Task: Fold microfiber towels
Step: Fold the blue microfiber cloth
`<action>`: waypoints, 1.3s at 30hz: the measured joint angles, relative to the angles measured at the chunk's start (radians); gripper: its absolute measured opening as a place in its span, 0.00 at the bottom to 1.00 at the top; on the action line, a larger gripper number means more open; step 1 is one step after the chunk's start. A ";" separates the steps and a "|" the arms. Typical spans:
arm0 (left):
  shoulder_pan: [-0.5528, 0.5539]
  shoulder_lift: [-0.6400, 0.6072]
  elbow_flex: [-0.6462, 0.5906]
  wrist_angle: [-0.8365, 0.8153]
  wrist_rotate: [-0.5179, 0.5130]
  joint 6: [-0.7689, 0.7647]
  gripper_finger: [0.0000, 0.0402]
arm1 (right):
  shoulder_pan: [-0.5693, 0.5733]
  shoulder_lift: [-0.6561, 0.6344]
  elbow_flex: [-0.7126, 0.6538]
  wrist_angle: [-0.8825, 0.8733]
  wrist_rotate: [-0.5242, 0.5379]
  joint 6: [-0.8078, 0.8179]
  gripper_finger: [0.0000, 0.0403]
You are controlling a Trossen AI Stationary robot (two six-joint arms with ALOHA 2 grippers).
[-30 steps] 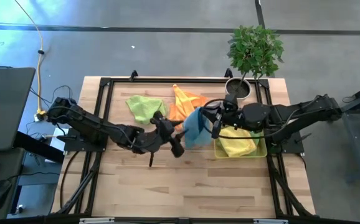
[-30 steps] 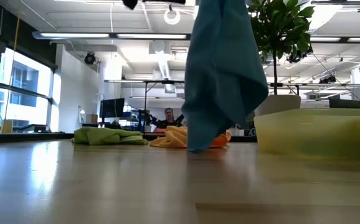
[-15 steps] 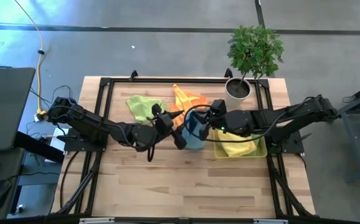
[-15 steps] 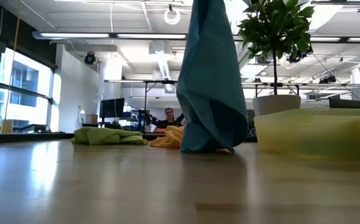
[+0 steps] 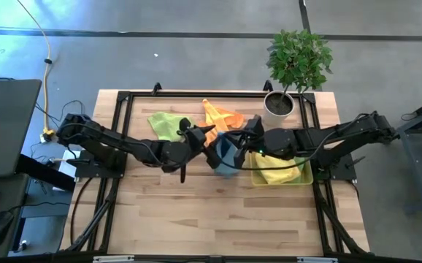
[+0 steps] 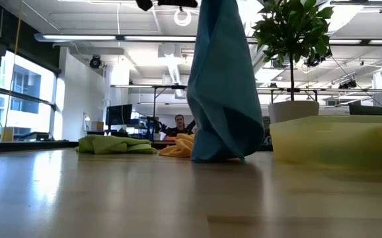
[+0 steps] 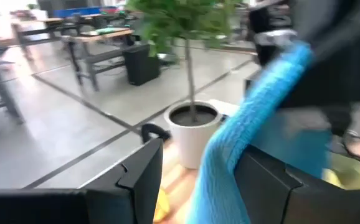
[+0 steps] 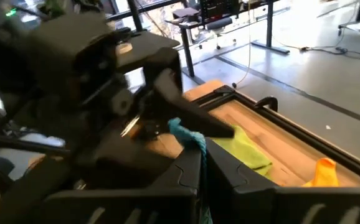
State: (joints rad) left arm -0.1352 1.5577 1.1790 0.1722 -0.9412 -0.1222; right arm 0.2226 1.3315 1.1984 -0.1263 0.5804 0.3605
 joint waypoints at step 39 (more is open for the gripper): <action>-0.038 0.005 -0.030 -0.562 0.027 -0.685 0.45 | 0.000 0.000 -0.001 -0.059 -0.043 -0.047 0.00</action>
State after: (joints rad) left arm -0.1734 1.5628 1.1486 -0.3894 -0.9142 -0.8076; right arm 0.2230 1.3312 1.1976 -0.1849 0.5373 0.3135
